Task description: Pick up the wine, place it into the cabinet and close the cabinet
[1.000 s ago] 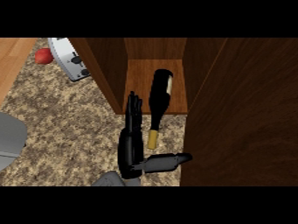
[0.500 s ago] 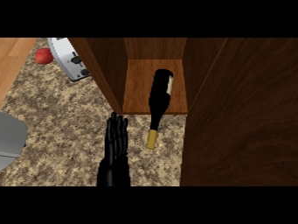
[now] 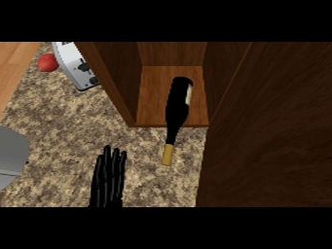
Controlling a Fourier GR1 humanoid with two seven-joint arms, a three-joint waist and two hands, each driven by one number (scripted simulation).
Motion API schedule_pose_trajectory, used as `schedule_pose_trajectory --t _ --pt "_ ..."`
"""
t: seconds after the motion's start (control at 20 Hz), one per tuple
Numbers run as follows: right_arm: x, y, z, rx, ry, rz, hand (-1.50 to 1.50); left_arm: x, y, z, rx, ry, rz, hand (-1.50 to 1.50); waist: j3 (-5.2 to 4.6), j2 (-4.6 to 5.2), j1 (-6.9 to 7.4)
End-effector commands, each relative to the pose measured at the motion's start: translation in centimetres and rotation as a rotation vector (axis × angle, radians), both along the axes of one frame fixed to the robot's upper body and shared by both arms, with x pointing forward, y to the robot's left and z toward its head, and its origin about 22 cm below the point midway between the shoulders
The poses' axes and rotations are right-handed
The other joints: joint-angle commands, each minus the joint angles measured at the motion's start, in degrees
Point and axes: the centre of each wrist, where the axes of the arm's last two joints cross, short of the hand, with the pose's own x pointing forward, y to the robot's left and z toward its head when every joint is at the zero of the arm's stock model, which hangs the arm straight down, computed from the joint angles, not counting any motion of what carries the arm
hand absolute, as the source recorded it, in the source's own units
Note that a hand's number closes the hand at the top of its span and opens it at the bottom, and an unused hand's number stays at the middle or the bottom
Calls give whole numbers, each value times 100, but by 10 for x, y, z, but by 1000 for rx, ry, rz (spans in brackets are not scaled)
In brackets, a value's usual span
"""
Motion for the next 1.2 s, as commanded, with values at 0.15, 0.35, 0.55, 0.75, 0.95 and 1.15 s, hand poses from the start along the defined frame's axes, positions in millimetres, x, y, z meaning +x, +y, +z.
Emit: schedule_pose_trajectory --t 0.15,0.35,0.55,0.75,0.95,1.15 --pt "-22 -2 6 29 -54 114 150 -33 42 9 20 -8 -59 -150 -4 3 30" --pt "-35 13 0 102 63 215 150 -20 65 26 41 -9 -47 -150 -3 -7 -9" --pt "-41 20 0 95 144 270 150 -22 79 16 41 -31 6 -150 -9 -5 19" --pt "-44 33 -2 115 181 337 150 -22 104 29 21 -52 22 -150 -12 -12 51" --pt "-50 49 3 16 96 459 150 -15 120 44 18 -47 36 -150 -11 -16 38" --pt "-63 68 3 35 113 511 150 -22 133 54 15 -47 67 -150 -10 -26 41"
